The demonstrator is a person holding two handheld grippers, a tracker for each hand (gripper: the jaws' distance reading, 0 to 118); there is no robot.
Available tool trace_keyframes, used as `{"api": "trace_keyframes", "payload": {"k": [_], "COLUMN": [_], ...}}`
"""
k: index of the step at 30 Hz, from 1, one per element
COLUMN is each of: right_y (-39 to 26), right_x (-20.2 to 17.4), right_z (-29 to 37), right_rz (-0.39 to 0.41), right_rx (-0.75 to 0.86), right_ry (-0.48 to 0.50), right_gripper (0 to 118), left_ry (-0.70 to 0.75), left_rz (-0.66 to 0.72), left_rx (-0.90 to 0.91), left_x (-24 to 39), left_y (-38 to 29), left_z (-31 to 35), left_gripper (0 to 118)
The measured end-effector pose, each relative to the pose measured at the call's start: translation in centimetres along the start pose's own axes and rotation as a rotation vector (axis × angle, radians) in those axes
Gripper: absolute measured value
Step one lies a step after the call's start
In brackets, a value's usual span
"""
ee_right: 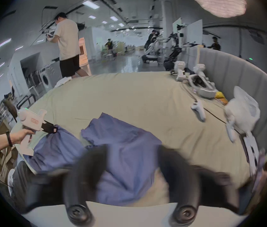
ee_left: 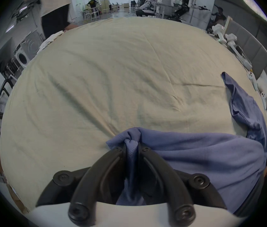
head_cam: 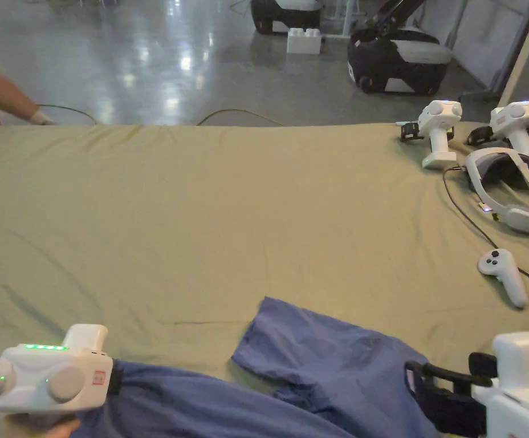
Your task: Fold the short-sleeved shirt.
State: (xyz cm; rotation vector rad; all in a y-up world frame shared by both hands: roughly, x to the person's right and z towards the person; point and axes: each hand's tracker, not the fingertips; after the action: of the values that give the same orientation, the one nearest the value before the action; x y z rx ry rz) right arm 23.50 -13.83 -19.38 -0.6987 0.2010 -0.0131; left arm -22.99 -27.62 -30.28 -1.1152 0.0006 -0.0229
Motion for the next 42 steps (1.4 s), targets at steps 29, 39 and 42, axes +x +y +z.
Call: {"api": "trace_keyframes", "payload": {"k": [29, 39, 42], "right_y": [9.6, 20.8, 23.6], "right_x": [2.7, 2.8, 2.7], "right_z": [1.6, 13.6, 15.1], "right_rz": [0.029, -0.015, -0.033], "right_rx": [0.022, 0.366, 0.423], "right_ry": [-0.001, -0.097, -0.112], "right_gripper": [3, 3, 3], "left_ry": [-0.288, -0.194, -0.170], "left_rz": [0.125, 0.133, 0.161], "left_rx": [0.534, 0.871, 0.918], "left_x": [-4.5, -8.8, -9.6], "left_y": [1.4, 4.4, 5.5], "left_z": [24.0, 40.2, 42.7], "left_gripper": [13, 13, 13]}}
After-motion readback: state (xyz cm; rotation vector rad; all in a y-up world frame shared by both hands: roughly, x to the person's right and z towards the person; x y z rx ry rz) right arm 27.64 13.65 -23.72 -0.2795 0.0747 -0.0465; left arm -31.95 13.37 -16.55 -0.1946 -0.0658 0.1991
